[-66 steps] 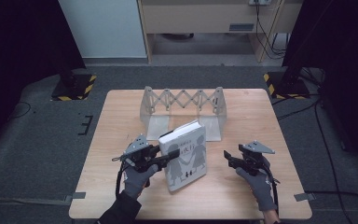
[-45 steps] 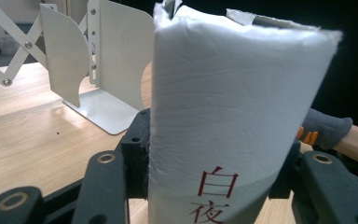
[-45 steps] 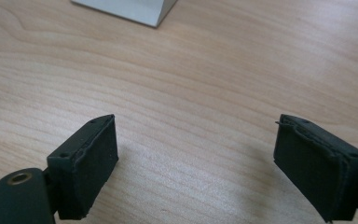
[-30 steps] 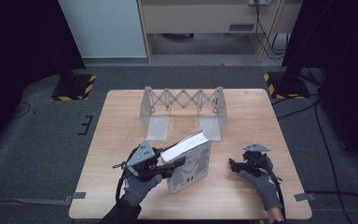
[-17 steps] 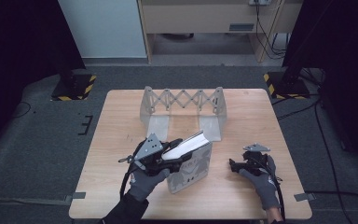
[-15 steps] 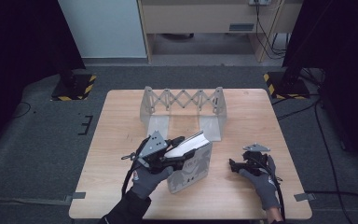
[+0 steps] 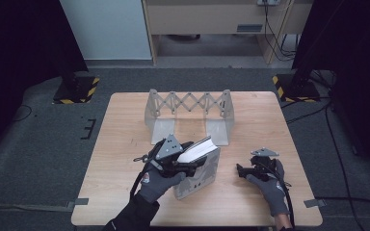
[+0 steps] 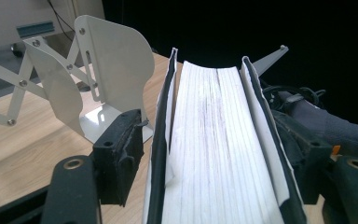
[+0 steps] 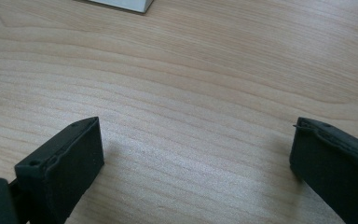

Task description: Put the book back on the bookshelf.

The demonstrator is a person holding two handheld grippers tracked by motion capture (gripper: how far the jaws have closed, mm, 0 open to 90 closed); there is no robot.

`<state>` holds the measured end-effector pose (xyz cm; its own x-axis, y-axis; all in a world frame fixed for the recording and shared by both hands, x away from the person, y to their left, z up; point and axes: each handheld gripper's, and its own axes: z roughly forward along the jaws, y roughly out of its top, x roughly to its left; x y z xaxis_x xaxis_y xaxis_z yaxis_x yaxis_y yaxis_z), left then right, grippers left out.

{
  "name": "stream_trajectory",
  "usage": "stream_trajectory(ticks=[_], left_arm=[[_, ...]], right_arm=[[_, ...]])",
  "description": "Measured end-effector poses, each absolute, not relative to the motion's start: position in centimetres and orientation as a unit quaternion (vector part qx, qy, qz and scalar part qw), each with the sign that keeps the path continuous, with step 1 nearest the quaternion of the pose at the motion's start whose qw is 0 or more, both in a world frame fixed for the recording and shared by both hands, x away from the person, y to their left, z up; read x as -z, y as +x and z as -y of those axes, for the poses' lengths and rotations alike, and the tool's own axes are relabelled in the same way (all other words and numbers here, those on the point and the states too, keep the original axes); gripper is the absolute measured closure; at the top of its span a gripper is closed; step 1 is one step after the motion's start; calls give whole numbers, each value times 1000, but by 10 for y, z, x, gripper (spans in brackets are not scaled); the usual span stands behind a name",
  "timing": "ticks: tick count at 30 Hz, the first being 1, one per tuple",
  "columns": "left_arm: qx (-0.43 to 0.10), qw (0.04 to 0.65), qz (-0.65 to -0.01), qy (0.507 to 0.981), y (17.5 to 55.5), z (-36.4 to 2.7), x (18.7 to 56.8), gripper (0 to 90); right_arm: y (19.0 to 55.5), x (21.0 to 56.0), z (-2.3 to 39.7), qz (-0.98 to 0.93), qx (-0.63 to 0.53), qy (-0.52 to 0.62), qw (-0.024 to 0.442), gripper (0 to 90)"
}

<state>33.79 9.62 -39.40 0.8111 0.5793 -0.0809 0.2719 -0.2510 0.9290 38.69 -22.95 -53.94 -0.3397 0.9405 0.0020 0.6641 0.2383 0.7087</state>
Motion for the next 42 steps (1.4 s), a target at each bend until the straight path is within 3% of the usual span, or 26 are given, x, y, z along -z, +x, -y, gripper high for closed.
stream_trajectory(ticks=[7,11,19,27,35,42], left_arm=[[-129,540,-277,784,336,-93,392,465],[-145,536,-289,780,335,-90,391,501],[-154,532,-309,773,336,-94,390,518],[-165,543,-344,748,335,-129,373,519],[-230,532,-407,706,349,-187,355,519],[-275,511,-446,681,376,-203,350,520]], right_arm=[[387,539,229,-755,-314,532,220,30],[387,540,229,-755,-315,531,221,30],[387,539,229,-755,-315,531,219,30],[387,539,229,-755,-315,532,219,29],[387,539,229,-756,-315,531,219,29],[387,539,229,-756,-315,531,219,29]])
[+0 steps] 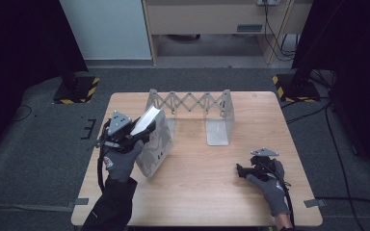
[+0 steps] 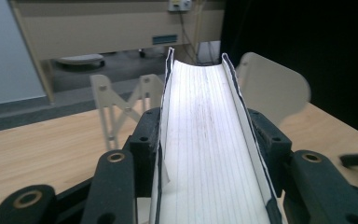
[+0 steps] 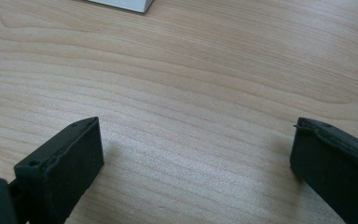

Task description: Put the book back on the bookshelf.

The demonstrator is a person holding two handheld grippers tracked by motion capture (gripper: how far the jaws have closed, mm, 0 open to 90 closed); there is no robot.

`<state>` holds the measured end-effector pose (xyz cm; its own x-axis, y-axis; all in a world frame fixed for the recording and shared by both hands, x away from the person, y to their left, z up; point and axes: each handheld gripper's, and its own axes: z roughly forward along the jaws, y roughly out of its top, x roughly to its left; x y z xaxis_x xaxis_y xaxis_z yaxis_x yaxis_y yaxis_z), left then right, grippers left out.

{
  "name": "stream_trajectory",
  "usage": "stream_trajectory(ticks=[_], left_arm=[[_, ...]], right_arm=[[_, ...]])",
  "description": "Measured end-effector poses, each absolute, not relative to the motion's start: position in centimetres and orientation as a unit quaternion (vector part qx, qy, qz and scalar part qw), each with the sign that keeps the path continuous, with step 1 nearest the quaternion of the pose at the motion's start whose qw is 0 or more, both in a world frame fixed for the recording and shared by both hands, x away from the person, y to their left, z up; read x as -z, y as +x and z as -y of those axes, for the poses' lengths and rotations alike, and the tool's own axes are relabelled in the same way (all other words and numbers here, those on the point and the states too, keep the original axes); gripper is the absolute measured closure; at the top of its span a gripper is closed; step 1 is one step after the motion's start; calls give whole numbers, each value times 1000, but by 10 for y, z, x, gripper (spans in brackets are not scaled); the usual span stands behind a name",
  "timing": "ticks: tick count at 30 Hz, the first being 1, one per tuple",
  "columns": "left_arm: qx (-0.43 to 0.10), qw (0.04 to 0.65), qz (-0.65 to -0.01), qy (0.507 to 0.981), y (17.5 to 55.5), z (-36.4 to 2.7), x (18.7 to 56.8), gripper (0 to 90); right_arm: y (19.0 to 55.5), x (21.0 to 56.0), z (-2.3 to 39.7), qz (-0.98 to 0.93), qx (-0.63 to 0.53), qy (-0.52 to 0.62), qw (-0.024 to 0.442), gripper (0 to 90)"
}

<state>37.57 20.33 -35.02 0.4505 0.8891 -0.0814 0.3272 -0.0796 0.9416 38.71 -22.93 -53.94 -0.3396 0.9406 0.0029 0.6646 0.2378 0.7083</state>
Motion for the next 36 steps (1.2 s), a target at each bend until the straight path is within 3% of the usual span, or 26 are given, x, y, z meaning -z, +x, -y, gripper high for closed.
stream_trajectory(ticks=[19,36], left_arm=[[-296,466,-494,671,476,-179,363,520],[-310,457,-500,667,502,-159,389,516]], right_arm=[[387,539,229,-756,-315,531,219,29],[387,539,229,-756,-315,531,220,28]])
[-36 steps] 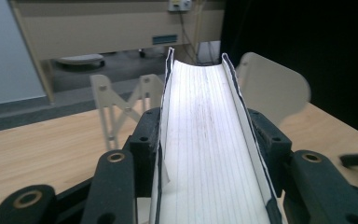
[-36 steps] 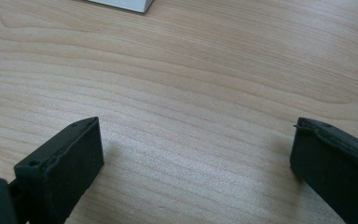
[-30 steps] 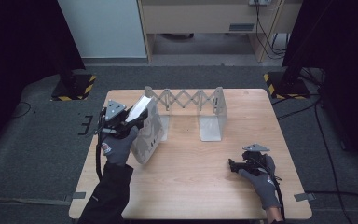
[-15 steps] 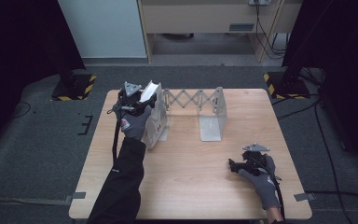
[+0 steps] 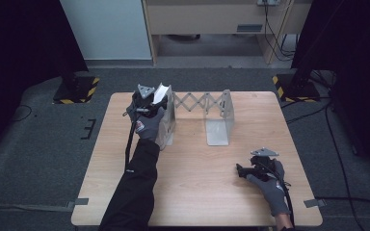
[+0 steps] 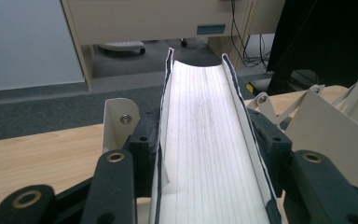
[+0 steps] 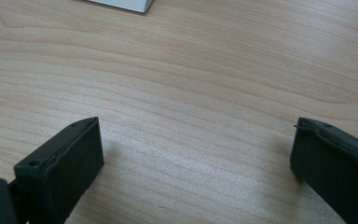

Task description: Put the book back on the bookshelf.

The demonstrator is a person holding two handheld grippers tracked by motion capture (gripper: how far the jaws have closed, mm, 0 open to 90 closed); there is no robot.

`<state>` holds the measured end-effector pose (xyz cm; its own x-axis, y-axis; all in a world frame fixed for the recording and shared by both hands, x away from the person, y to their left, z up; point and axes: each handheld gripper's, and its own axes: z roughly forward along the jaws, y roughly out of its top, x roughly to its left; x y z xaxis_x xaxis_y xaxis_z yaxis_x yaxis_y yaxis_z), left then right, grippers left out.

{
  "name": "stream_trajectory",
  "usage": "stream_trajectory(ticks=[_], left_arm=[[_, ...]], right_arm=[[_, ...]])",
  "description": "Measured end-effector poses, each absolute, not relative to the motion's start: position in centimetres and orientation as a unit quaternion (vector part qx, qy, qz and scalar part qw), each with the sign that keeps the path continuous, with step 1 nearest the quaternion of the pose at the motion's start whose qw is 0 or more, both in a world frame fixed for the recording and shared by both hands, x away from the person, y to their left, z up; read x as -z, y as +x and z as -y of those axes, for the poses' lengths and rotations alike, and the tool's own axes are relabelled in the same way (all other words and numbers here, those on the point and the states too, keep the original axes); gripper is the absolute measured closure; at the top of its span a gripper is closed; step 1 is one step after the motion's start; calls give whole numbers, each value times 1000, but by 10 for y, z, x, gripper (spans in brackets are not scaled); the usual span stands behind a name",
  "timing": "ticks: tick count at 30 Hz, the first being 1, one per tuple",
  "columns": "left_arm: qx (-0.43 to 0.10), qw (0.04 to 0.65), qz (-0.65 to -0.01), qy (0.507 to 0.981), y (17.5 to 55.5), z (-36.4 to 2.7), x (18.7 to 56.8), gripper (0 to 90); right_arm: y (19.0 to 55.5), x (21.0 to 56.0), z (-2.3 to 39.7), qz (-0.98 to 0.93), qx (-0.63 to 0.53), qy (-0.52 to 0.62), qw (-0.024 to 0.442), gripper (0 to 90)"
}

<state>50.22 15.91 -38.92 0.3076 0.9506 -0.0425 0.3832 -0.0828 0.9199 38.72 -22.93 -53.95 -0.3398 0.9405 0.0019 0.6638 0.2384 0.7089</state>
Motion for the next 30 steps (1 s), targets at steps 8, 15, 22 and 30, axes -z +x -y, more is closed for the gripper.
stream_trajectory(ticks=[8,15,22,30], left_arm=[[-298,496,-480,659,486,-162,394,365],[-291,507,-461,667,455,-177,410,365],[-288,497,-458,679,426,-188,431,412],[-269,497,-481,670,433,-188,444,463]], right_arm=[[387,540,229,-755,-315,531,220,28],[387,540,229,-755,-315,531,220,28],[387,540,229,-755,-315,531,220,28],[387,540,229,-755,-314,531,220,28]])
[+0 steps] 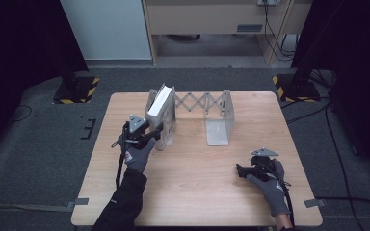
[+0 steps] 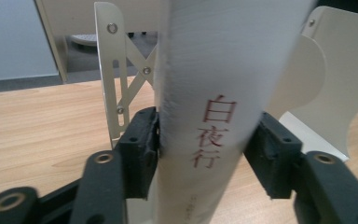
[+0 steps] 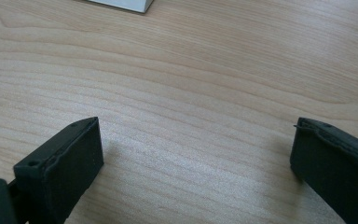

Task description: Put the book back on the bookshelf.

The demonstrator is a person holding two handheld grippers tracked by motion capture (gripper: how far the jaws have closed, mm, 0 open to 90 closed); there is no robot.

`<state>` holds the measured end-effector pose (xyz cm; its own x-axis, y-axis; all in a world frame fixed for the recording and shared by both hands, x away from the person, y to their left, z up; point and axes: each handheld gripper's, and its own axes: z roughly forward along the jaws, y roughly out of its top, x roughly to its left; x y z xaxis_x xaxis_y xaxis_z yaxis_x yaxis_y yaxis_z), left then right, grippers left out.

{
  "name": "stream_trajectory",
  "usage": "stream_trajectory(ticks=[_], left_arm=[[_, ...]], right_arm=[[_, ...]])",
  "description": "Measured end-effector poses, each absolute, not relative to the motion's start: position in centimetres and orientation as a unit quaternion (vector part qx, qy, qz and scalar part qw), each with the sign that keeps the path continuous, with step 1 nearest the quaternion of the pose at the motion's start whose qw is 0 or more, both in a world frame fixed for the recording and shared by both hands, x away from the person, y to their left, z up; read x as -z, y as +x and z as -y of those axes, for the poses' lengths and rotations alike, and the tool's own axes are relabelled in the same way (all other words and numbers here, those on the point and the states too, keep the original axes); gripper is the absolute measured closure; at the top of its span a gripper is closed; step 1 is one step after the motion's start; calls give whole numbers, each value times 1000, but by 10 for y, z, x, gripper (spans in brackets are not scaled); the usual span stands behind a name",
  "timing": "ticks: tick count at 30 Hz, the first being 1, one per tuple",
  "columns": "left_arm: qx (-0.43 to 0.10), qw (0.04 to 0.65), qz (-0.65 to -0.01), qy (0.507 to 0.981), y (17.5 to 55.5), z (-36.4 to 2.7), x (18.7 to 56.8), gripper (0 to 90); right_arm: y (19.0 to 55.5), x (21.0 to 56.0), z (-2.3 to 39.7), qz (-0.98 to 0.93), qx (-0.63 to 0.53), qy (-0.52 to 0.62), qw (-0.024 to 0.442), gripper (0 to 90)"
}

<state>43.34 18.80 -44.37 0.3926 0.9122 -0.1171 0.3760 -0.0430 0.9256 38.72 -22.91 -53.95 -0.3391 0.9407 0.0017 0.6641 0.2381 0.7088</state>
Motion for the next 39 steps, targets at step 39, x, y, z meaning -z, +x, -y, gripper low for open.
stream_trajectory(ticks=[39], left_arm=[[-263,512,-450,683,438,-165,449,297]], right_arm=[[387,540,229,-757,-315,529,220,29]])
